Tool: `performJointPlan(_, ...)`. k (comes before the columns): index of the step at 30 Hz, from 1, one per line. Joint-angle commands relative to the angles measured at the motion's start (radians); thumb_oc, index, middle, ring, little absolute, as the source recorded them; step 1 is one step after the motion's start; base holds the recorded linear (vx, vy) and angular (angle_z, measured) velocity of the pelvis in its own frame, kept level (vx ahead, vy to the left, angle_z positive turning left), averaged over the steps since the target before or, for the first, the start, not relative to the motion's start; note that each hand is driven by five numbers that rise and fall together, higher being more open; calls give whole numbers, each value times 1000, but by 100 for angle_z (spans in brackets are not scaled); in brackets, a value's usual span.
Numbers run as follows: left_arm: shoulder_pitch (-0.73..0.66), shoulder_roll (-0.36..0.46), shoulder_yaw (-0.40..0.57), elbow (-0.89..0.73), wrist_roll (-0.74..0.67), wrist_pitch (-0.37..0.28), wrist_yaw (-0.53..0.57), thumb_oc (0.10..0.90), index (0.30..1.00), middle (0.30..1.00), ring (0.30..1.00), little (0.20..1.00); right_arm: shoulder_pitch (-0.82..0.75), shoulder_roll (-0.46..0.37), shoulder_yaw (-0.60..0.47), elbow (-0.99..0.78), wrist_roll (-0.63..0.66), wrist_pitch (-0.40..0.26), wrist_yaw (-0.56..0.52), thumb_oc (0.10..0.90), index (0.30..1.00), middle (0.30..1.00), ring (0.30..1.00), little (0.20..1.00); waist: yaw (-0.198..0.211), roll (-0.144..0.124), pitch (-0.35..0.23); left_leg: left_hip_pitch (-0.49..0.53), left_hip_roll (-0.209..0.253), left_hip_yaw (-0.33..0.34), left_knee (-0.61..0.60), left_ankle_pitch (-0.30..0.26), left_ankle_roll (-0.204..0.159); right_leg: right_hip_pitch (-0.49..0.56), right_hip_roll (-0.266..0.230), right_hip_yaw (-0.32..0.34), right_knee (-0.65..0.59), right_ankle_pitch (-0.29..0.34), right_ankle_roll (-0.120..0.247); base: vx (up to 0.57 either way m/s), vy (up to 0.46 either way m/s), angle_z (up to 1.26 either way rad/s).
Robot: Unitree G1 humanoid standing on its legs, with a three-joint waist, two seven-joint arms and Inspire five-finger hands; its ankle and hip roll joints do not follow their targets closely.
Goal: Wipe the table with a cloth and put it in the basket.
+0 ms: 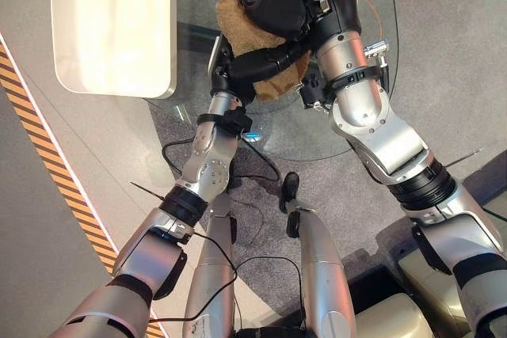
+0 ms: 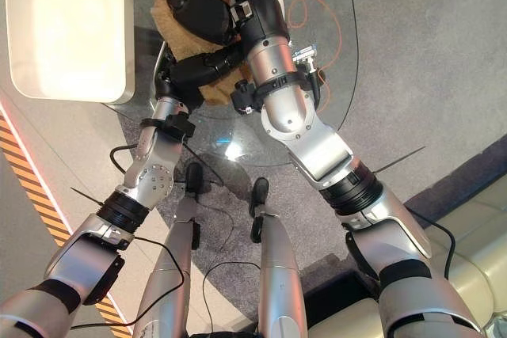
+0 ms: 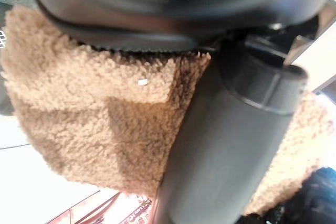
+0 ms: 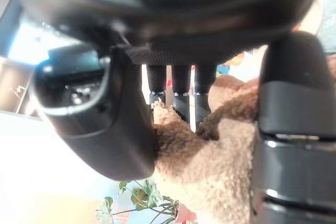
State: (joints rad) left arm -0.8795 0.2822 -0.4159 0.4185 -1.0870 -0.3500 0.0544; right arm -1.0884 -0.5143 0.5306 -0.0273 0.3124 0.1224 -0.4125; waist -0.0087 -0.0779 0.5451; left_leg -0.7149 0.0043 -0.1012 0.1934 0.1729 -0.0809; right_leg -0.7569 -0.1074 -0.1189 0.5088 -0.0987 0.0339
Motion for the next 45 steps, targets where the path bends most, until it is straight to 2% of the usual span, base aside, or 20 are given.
performJointPlan(1, -65, -66, 10, -141, 11, -61, -92, 100, 300, 300, 300, 200, -250, 28, -84, -158, -45, -110, -5, 100, 300, 300, 300, 200, 5, -36, -25, 60, -58, 128, 93, -131, 70, 106, 97, 15, -219, 125, -4, 0, 0, 0)
performJointPlan(4, -69, -63, 9, -136, 21, -63, -88, 100, 300, 300, 300, 200, -253, 28, -82, -152, -42, -105, -4, 100, 300, 300, 300, 200, 5, -36, -25, 61, -58, 128, 91, -130, 70, 107, 98, 14, -221, 126, -4, 0, 0, 0)
performJointPlan(5, -71, -61, 8, -135, 18, -64, -87, 100, 300, 300, 300, 200, -254, 26, -81, -149, -38, -104, -5, 344, 509, 509, 509, 444, 6, -36, -25, 62, -58, 128, 90, -130, 70, 109, 98, 14, -223, 127, -4, 0, 0, 0)
performJointPlan(6, -72, -62, 8, -133, 19, -65, -87, 100, 300, 300, 300, 200, -254, 27, -81, -146, -41, -102, -10, 701, 815, 815, 815, 801, 6, -36, -25, 61, -58, 128, 91, -131, 70, 107, 97, 14, -222, 126, -4, 0, 0, 0)
performJointPlan(7, -71, -64, 9, -135, 23, -64, -87, 100, 300, 300, 300, 200, -252, 27, -82, -146, -41, -100, -13, 800, 900, 900, 900, 900, 6, -36, -25, 58, -58, 128, 92, -131, 70, 105, 97, 13, -221, 126, -4, 0, 0, 0)
performJointPlan(26, -70, -40, 12, -136, 18, -55, -97, 100, 300, 300, 300, 200, -290, -16, -67, -100, -83, -45, -28, 800, 900, 900, 900, 900, 10, -50, -25, 53, -56, 124, 103, -136, 70, 106, 98, 12, -224, 133, -3, 0, 0, 0)
performJointPlan(45, -65, -25, 10, -136, 12, -43, -103, 100, 300, 300, 300, 200, -308, -39, -58, -58, -49, -44, -38, 800, 900, 900, 900, 900, 17, -70, -25, 51, -51, 117, 110, -144, 70, 113, 102, 7, -224, 132, -4, 0, 0, 0)
